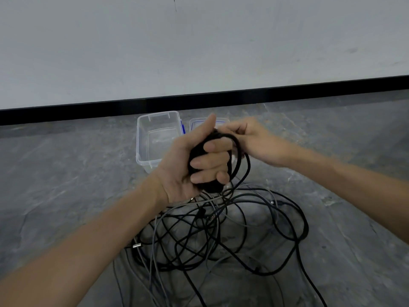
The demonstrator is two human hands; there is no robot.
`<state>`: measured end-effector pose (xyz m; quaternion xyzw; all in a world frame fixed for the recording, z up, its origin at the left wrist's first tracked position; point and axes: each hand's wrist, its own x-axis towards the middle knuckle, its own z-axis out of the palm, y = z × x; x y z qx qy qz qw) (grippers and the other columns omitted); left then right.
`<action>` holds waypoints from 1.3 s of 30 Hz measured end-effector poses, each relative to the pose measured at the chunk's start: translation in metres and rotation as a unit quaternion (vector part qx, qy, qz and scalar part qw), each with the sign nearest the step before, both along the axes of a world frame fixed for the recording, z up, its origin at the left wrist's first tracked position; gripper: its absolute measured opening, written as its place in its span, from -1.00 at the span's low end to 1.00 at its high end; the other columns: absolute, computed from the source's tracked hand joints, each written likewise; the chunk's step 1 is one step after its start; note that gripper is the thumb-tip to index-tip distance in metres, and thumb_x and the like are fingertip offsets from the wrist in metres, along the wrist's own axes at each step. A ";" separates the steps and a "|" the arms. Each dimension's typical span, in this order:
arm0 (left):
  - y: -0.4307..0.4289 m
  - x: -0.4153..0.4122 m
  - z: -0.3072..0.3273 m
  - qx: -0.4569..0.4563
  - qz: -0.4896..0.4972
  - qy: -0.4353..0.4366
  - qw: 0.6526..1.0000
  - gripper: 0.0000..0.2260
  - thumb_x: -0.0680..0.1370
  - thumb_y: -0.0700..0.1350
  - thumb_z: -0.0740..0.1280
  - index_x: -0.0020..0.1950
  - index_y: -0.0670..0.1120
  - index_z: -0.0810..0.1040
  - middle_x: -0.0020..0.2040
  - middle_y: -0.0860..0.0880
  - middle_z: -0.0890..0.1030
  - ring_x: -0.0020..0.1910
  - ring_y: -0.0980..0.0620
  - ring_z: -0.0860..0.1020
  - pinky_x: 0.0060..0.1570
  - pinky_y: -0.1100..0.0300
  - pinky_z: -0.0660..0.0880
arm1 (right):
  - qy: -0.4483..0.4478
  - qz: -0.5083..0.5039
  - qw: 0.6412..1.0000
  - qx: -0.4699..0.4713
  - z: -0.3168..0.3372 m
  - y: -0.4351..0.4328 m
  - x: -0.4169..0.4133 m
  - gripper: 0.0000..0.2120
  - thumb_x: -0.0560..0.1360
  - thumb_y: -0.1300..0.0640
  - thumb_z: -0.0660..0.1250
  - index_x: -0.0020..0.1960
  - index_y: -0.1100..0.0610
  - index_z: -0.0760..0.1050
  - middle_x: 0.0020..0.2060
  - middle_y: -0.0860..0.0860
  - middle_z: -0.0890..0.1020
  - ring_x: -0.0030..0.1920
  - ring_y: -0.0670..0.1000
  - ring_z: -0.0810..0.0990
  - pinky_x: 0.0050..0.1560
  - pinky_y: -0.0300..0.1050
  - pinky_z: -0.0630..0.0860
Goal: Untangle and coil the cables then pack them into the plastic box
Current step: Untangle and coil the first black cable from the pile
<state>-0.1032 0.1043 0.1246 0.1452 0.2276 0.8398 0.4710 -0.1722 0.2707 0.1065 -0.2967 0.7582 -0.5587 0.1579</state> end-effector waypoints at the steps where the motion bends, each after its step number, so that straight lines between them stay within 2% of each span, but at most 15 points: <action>1: 0.000 -0.002 0.001 0.017 0.007 -0.012 1.000 -0.58 0.61 0.09 0.20 -0.29 -0.19 0.47 -0.55 -0.05 0.32 -0.59 0.01 0.24 -0.18 0.15 0.55 | -0.020 -0.013 1.000 -0.011 -0.008 -0.003 0.003 -0.72 0.59 0.16 0.22 0.06 0.41 0.49 -0.22 0.54 0.44 -0.32 0.39 0.43 -0.29 0.12 0.43; 2: -0.001 -0.004 0.003 0.031 0.018 -0.021 0.999 -0.58 0.61 0.09 0.19 -0.28 -0.20 0.46 -0.55 -0.06 0.33 -0.59 0.02 0.23 -0.17 0.14 0.54 | -0.035 -0.031 0.999 -0.021 -0.015 -0.006 0.007 -0.74 0.58 0.22 0.17 0.05 0.44 0.46 -0.27 0.49 0.45 -0.37 0.39 0.38 -0.33 0.09 0.41; 4: -0.001 -0.006 0.008 0.048 0.061 -0.040 0.996 -0.57 0.62 0.09 0.17 -0.29 -0.19 0.45 -0.55 -0.04 0.30 -0.59 0.03 0.22 -0.18 0.15 0.56 | -0.050 -0.067 0.996 -0.040 -0.023 -0.013 0.020 -0.78 0.60 0.27 0.14 -0.09 0.41 0.45 -0.44 0.22 0.42 -0.49 0.14 0.32 -0.47 -0.12 0.29; 5: -0.001 -0.007 0.011 0.041 0.097 -0.043 0.994 -0.57 0.61 0.10 0.17 -0.32 -0.16 0.44 -0.57 -0.03 0.30 -0.61 0.04 0.21 -0.21 0.17 0.57 | -0.057 -0.069 0.995 -0.044 -0.026 -0.016 0.028 -0.76 0.64 0.26 0.12 -0.16 0.30 0.44 -0.50 0.10 0.40 -0.51 0.02 0.30 -0.49 -0.15 0.25; 7: 0.000 -0.009 0.014 0.003 0.184 -0.030 0.982 -0.60 0.58 0.10 0.19 -0.37 -0.10 0.40 -0.60 0.02 0.32 -0.66 0.08 0.25 -0.30 0.23 0.55 | -0.077 -0.065 0.994 -0.031 -0.035 -0.024 0.041 -0.71 0.67 0.19 0.07 -0.20 0.10 0.39 -0.53 -0.03 0.40 -0.52 -0.06 0.30 -0.46 -0.16 0.25; 10: 0.001 -0.010 0.018 -0.033 0.278 -0.015 0.960 -0.64 0.56 0.06 0.24 -0.39 -0.06 0.36 -0.60 0.07 0.28 -0.66 0.12 0.27 -0.33 0.31 0.50 | -0.067 -0.048 0.997 -0.003 -0.052 -0.032 0.054 -0.72 0.69 0.12 0.02 -0.14 -0.03 0.39 -0.49 0.01 0.39 -0.51 -0.09 0.32 -0.44 -0.22 0.29; 12: 0.001 -0.012 0.016 -0.050 0.322 -0.021 0.945 -0.66 0.56 0.05 0.22 -0.38 -0.04 0.33 -0.59 0.09 0.25 -0.65 0.13 0.25 -0.33 0.33 0.48 | -0.052 -0.035 0.997 0.032 -0.059 -0.034 0.061 -0.76 0.68 0.08 0.02 -0.05 0.02 0.43 -0.48 -0.04 0.41 -0.46 -0.05 0.35 -0.37 -0.15 0.33; 14: 0.001 -0.013 0.011 -0.063 0.359 -0.032 0.931 -0.65 0.59 0.05 0.20 -0.36 -0.03 0.30 -0.58 0.09 0.24 -0.64 0.14 0.23 -0.33 0.31 0.48 | -0.059 -0.030 0.996 0.060 -0.064 -0.032 0.064 -0.73 0.68 0.07 0.04 0.00 0.16 0.46 -0.47 -0.09 0.45 -0.42 -0.06 0.40 -0.31 -0.15 0.39; 16: -0.003 -0.015 0.007 -0.078 0.390 -0.036 0.917 -0.64 0.61 0.05 0.19 -0.35 -0.03 0.30 -0.57 0.09 0.24 -0.63 0.14 0.23 -0.34 0.31 0.48 | -0.083 -0.019 0.993 0.076 -0.067 -0.031 0.065 -0.70 0.67 0.09 0.06 -0.04 0.25 0.47 -0.43 -0.05 0.48 -0.39 -0.04 0.44 -0.30 -0.13 0.42; 19: -0.011 -0.019 0.006 -0.083 0.423 -0.037 0.901 -0.65 0.61 0.04 0.21 -0.35 -0.04 0.31 -0.56 0.09 0.24 -0.61 0.14 0.23 -0.33 0.31 0.46 | -0.131 0.004 0.985 0.109 -0.075 -0.026 0.067 -0.71 0.67 0.13 0.07 -0.10 0.24 0.46 -0.40 0.03 0.50 -0.40 -0.05 0.47 -0.30 -0.18 0.46; 23: -0.018 -0.025 0.009 -0.099 0.457 -0.024 0.884 -0.63 0.63 0.04 0.20 -0.36 -0.04 0.33 -0.56 0.09 0.24 -0.61 0.13 0.22 -0.32 0.31 0.45 | -0.165 0.016 0.981 0.100 -0.079 -0.019 0.065 -0.72 0.67 0.13 0.08 -0.10 0.22 0.45 -0.39 0.03 0.52 -0.37 -0.07 0.50 -0.25 -0.21 0.48; 27: -0.022 -0.031 0.015 -0.111 0.497 -0.009 0.860 -0.63 0.64 0.04 0.20 -0.34 -0.05 0.34 -0.54 0.08 0.24 -0.58 0.11 0.22 -0.27 0.29 0.47 | -0.135 0.021 0.984 0.113 -0.078 -0.020 0.072 -0.68 0.68 0.06 0.06 -0.16 0.17 0.41 -0.43 0.05 0.49 -0.32 0.03 0.46 -0.16 -0.18 0.44; 32: -0.028 -0.036 0.008 -0.191 0.544 0.047 0.815 -0.66 0.65 0.04 0.18 -0.27 -0.08 0.35 -0.52 0.06 0.28 -0.55 0.10 0.27 -0.20 0.27 0.52 | -0.121 0.036 0.987 0.098 -0.067 -0.023 0.082 -0.70 0.67 0.06 0.10 -0.13 0.20 0.42 -0.47 0.07 0.51 -0.38 -0.03 0.46 -0.17 -0.19 0.44; 36: -0.042 -0.040 0.007 -0.141 0.555 -0.008 0.820 -0.67 0.64 0.06 0.20 -0.26 -0.08 0.35 -0.49 0.06 0.27 -0.55 0.12 0.26 -0.20 0.28 0.52 | -0.191 0.042 0.979 0.051 -0.069 -0.015 0.084 -0.67 0.66 0.02 0.13 -0.22 0.13 0.44 -0.47 0.10 0.47 -0.42 0.00 0.46 -0.15 -0.17 0.43; 39: -0.050 -0.041 0.007 -0.117 0.547 -0.028 0.829 -0.65 0.64 0.09 0.20 -0.28 -0.07 0.37 -0.49 0.08 0.26 -0.55 0.14 0.25 -0.20 0.29 0.51 | -0.194 0.027 0.978 0.076 -0.073 -0.005 0.079 -0.65 0.65 -0.01 0.13 -0.21 0.14 0.46 -0.48 0.06 0.48 -0.39 -0.01 0.46 -0.08 -0.22 0.43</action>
